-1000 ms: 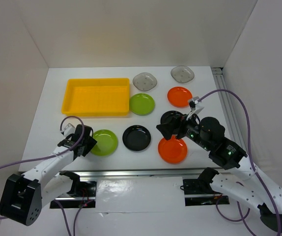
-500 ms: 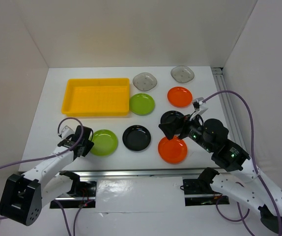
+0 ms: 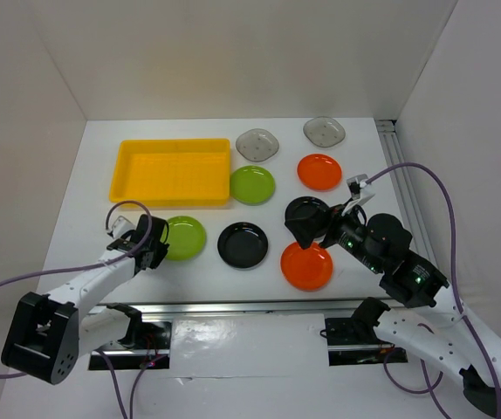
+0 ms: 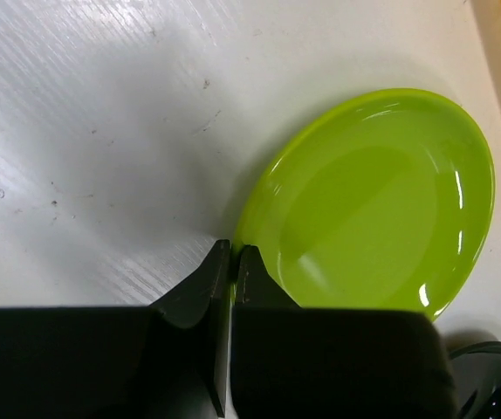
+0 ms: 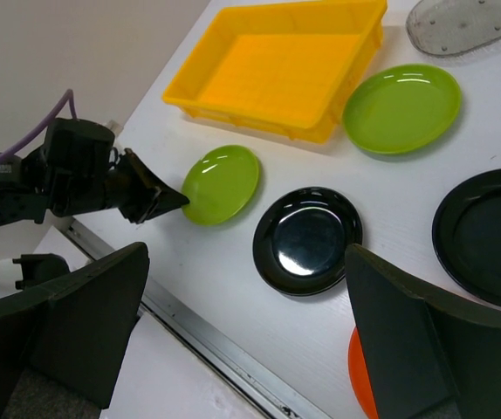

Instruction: Place the plates into the plastic bin on the countertop

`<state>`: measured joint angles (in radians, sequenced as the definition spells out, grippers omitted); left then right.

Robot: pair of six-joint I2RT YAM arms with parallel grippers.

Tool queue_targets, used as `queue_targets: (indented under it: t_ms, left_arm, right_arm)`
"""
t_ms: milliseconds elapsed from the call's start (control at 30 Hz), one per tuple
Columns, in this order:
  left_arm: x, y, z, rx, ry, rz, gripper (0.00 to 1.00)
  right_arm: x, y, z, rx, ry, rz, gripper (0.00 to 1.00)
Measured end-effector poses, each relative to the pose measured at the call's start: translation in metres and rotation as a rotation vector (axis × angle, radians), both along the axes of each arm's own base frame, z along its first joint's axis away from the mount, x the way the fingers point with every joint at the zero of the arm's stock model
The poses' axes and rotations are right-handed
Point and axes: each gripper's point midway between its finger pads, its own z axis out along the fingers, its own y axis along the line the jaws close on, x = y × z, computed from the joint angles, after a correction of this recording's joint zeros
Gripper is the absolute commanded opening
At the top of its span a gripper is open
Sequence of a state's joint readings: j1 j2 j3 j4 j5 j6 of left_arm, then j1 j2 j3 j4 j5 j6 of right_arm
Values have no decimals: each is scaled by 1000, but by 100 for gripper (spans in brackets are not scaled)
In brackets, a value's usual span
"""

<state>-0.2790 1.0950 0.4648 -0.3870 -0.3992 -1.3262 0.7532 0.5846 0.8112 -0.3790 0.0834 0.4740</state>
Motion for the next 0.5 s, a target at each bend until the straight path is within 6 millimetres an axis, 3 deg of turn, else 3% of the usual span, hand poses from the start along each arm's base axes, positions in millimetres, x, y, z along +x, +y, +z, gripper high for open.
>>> queue_targets:
  t_ms: [300, 500]
  left_arm:
    - [-4, -2, 6, -17, -47, -21, 0]
    - [-15, -11, 42, -21, -137, -141, 0]
  right_arm:
    - [1, -1, -1, -2, 1, -8, 100]
    - [1, -2, 0, -3, 1, -11, 100]
